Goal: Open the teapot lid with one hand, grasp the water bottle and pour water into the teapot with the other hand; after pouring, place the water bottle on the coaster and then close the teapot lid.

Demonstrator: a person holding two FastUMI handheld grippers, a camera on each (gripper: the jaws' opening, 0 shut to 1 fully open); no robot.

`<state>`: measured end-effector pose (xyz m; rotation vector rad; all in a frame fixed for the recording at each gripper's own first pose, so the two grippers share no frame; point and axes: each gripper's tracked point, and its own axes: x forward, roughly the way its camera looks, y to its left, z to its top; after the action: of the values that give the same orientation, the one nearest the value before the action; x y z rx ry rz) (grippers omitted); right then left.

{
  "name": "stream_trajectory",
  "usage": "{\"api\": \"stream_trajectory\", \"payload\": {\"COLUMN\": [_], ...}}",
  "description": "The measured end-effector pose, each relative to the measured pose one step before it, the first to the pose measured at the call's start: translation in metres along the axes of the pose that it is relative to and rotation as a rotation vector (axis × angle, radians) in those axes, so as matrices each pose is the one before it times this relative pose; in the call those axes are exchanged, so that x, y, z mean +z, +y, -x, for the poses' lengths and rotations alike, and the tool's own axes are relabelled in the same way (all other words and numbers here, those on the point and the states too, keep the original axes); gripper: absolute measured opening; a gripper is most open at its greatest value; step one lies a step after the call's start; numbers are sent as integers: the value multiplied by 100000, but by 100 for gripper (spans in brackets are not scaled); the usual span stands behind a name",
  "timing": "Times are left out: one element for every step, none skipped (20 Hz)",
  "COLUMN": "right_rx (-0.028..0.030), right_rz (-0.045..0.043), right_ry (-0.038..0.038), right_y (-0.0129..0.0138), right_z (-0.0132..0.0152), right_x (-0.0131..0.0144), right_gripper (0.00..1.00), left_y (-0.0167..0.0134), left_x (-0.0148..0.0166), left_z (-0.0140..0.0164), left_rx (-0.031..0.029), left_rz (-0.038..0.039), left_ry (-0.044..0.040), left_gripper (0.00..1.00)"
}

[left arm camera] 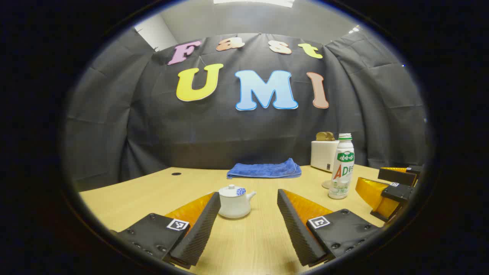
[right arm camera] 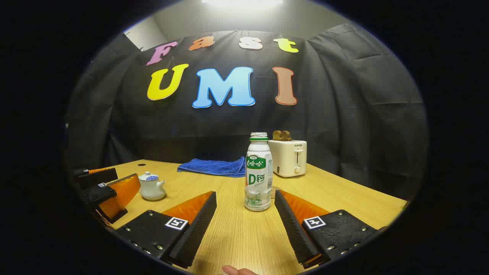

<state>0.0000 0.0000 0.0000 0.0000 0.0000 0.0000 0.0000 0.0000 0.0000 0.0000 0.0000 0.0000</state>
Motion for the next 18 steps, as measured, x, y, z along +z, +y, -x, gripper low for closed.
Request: {"api": "stream_trajectory", "payload": {"right_rx": [8,-12,5,-1,9,1,-20,5,0,7,-19,17,7,12,-12,-19,-16,8], "right_rz": [-3,0,17,-7,-3,12,-9,10,-24,5,4,16,-37,4,4,11,-50,25], "right_ry": [-65,8,-11,36,-3,-13,-43,23,58,-42,3,-53,60,14,-26,-26,13,38], "right_y": [14,-2,-16,11,-5,12,-23,-1,31,-15,10,-6,-21,18,-7,-2,-7,22], "right_z": [6,-17,-34,21,-10,36,-49,33,-26,20,13,-11,7,-18,28,-38,6,17], "right_x": [-15,47,-50,-51,19,80,-51,48,-63,-28,45,29,-34,33,-24,34,-42,41], "right_gripper": [95,95,95,95,95,95,95,95,95,95,95,95,95,95,95,95,95,95], "left_y": [17,-2,26,-11,-53,28,-8,14,-12,3,-11,21,16,-28,-23,14,86,255], "left_x": [-61,24,-24,27,-60,69,-44,56,-71,36,-12,42,-61,91,-90,61,7,52], "left_z": [8,-19,-4,14,-12,-25,23,5,5,52,-75,-9,21,26,-61,10,-94,-240], "left_rx": [12,-18,14,19,-18,20,-11,14,-14,-7,2,7,-2,-11,38,8,233,1001], "left_rz": [-15,-5,20,23,-52,66,-74,36,22,-8,-38,27,40,-57,48,-50,-137,10], "left_ry": [-47,-14,-46,110,-7,-25,-90,104,-25,26,-55,-10,97,-41,3,-78,-250,-3], "left_gripper": [100,100,100,100,100,100,100,100,100,100,100,100,100,100,100,100,100,100]}}
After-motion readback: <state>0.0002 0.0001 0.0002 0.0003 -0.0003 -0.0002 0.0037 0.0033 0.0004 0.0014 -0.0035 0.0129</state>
